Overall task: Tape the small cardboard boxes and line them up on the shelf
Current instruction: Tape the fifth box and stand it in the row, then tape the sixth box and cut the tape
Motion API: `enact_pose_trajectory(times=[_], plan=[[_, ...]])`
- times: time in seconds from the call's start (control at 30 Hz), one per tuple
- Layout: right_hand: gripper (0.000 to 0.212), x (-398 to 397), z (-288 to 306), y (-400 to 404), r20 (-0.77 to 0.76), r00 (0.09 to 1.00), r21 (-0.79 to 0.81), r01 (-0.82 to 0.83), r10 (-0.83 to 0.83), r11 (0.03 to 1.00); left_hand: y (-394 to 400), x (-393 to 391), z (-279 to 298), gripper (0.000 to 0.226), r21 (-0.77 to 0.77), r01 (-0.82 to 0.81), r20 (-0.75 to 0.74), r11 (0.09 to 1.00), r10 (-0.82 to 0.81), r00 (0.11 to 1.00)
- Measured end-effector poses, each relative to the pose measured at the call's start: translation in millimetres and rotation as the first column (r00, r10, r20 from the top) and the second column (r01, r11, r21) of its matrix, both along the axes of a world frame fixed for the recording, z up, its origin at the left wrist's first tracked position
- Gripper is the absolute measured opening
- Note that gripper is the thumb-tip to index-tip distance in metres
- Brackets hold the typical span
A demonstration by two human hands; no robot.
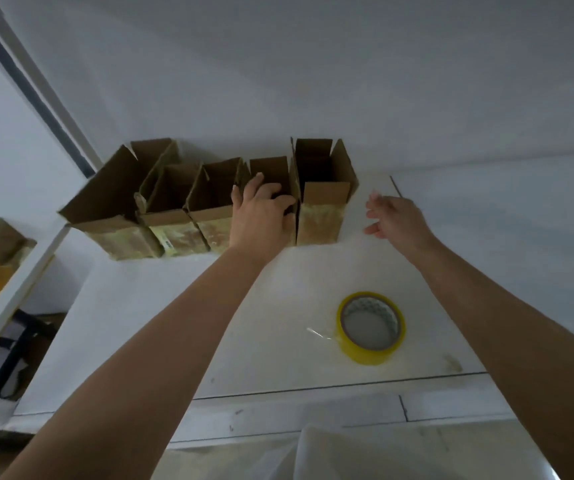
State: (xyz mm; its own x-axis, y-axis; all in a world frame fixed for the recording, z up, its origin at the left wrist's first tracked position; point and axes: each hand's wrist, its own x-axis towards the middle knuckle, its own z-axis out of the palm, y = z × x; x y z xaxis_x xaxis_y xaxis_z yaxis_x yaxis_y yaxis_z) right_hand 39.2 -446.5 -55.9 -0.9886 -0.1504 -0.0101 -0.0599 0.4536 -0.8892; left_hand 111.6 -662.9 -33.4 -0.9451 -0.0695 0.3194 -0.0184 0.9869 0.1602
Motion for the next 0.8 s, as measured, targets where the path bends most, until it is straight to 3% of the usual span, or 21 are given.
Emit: enact_pose_trajectory(times=[0.13, 0.27, 0.4, 0.5, 0.8], plan=[[0.038, 32, -8, 18, -0.109, 0.994, 0.217, 0.018, 0.006, 0.976, 28, 20, 5, 0.033, 0.018, 0.15, -0.036, 0.988, -0.15, 0.988], [0.037, 72, -21, 38, -0.156, 0.987, 0.404, 0.099, -0.038, 0.909, 46, 50, -1, 0.034, 0.14, 0.263, -0.02, 0.955, -0.262, 0.965], [0.045, 117, -24, 58, -0.288, 0.955, 0.435, 0.195, -0.069, 0.879, 84, 73, -5, 0.033, 0.274, 0.349, -0.029, 0.896, -0.355, 0.934], [0.045, 146, -20, 86, -0.34, 0.938, 0.485, 0.243, -0.075, 0.84, 123, 81, -4, 0.032, 0.274, 0.449, -0.064, 0.85, -0.45, 0.891], [0.045, 195, -11, 206, -0.353, 0.902, 0.519, 0.411, -0.249, 0.75, 246, 91, -12, 0.033, 0.209, 0.636, 0.017, 0.743, -0.653, 0.757]])
